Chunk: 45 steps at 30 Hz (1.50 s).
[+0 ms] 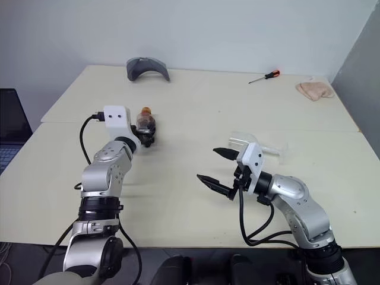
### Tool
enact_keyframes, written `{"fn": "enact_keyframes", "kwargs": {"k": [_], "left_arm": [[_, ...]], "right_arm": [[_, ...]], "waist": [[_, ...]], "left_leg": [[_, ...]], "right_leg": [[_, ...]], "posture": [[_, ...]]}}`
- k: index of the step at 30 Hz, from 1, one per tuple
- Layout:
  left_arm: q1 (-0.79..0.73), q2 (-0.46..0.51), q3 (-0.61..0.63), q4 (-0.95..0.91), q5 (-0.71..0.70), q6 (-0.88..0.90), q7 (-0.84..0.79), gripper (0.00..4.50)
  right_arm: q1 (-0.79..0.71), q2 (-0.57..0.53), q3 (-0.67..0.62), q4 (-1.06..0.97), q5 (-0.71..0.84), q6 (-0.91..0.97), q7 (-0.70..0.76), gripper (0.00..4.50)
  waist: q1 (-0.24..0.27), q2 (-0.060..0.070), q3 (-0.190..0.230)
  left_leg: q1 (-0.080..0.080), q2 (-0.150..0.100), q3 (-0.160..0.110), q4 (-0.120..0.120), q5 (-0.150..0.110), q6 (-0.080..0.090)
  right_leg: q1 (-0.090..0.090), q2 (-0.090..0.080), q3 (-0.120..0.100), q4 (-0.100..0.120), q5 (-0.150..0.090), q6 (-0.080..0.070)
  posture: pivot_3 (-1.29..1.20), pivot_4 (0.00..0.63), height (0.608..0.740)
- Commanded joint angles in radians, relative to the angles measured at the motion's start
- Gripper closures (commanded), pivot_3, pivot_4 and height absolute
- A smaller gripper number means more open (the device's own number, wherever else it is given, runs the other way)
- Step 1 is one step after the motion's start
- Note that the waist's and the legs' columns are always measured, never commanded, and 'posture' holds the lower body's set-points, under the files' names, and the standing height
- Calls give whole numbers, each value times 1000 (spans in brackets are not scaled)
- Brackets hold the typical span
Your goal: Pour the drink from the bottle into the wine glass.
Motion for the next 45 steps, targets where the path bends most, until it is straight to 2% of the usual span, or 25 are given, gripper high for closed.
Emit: {"fn": "enact_keyframes", "kwargs": {"k": [1,13,25,33,36,39,45], "left_arm": [[-17,-5,20,-42,6,32,39,28],[-73,13,39,58,1,67,41,28],[-166,62,37,284,5,16,-12,28],[-172,62,36,310,2,6,-31,28],[-171,61,37,311,0,0,-41,610],[-168,62,33,310,2,-5,-47,1447],[-142,59,23,279,11,-24,-59,1630]], "right_arm": [[-14,1,-7,-19,7,1,0,0],[-26,9,0,-4,4,-9,8,0],[-31,11,-3,2,2,-12,7,0],[-27,11,-5,-3,2,-13,3,0],[-29,11,-6,-3,0,-15,1,0],[-28,10,-5,-5,0,-15,0,0],[-31,10,-4,-6,-1,-14,-1,0]], "waist": [[0,0,0],[2,0,0],[2,0,0],[2,0,0],[2,0,0],[2,0,0],[2,0,0]], "left_leg": [[0,0,0,0,0,0],[0,0,0,0,0,0],[0,0,0,0,0,0],[0,0,0,0,1,-2],[0,0,0,0,1,-2],[0,0,0,0,1,-2],[0,0,0,0,1,-2]], "right_leg": [[0,0,0,0,0,0],[0,0,0,0,0,0],[0,0,0,0,0,0],[0,0,0,0,0,0],[0,0,0,0,0,0],[0,0,0,0,0,0],[0,0,0,0,0,0]], "posture": [[0,150,740],[0,150,740],[0,150,740],[0,150,740],[0,150,740],[0,150,740],[0,150,740]]}}
